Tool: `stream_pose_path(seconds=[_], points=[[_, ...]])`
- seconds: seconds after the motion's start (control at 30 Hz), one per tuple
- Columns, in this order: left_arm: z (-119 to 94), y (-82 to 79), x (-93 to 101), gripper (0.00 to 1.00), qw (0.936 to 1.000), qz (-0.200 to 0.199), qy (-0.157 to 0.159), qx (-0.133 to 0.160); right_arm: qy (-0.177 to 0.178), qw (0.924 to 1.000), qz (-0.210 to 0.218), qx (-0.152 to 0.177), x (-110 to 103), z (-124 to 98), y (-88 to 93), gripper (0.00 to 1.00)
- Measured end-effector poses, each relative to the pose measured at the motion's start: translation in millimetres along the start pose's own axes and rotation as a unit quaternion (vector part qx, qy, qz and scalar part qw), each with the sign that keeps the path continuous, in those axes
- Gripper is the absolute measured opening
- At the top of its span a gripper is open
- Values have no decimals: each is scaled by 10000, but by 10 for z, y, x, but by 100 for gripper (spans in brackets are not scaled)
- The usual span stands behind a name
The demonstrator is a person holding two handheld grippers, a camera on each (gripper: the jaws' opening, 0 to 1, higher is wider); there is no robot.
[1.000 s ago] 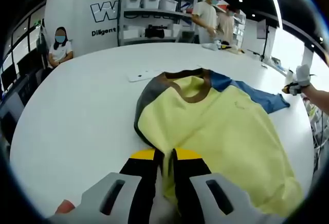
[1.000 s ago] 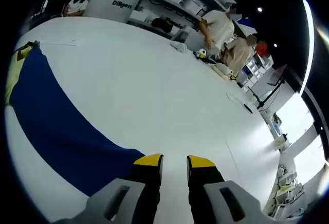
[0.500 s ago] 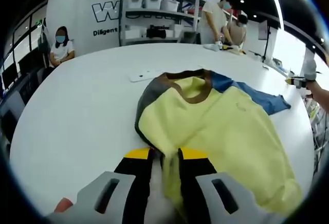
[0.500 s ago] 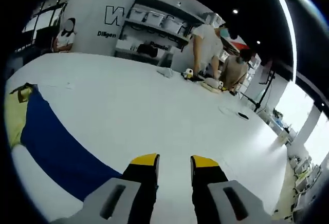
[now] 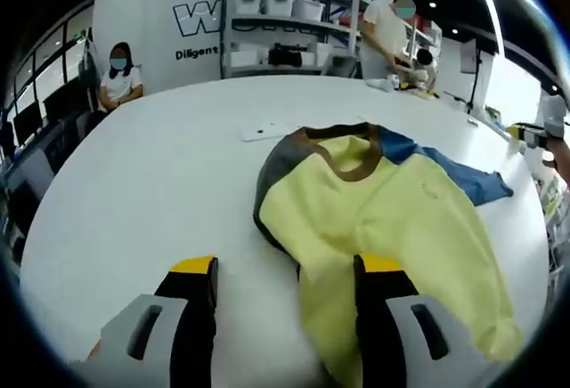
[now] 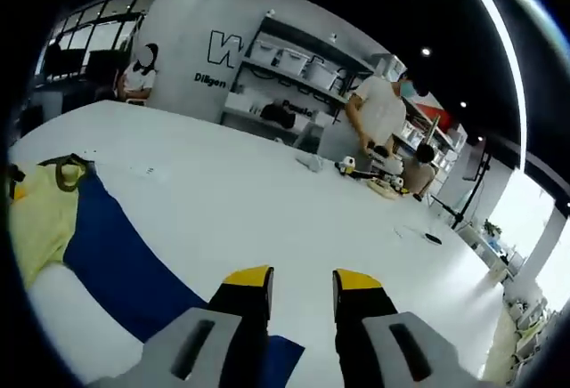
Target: Fold the garment on the visible template until the final outline fits inside the template.
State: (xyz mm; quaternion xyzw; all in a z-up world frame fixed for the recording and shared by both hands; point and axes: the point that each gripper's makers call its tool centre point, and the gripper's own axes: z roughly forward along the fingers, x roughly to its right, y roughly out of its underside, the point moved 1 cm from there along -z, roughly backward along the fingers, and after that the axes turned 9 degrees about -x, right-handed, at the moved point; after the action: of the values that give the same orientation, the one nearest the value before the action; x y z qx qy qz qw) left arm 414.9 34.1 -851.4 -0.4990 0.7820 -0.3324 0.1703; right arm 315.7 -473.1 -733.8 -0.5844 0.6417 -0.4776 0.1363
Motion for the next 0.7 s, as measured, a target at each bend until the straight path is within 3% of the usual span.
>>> stream_pose_path(seconds=[0.13, 0.27, 0.47, 0.7], points=[[-70, -3, -94, 81, 9993, -212, -252, 170, -131, 9997, -122, 186, -119, -87, -131, 25], [-129, -38, -175, 88, 9981, -343, -410, 306, -184, 9991, -169, 336, -149, -154, -223, 25], [-267, -223, -105, 89, 9973, -190, -320, 631, -268, 9980, -225, 528, -207, -268, -338, 27], [-449, -277, -59, 88, 9968, -146, -257, 743, -528, 9940, -402, 873, -422, -553, -525, 28]])
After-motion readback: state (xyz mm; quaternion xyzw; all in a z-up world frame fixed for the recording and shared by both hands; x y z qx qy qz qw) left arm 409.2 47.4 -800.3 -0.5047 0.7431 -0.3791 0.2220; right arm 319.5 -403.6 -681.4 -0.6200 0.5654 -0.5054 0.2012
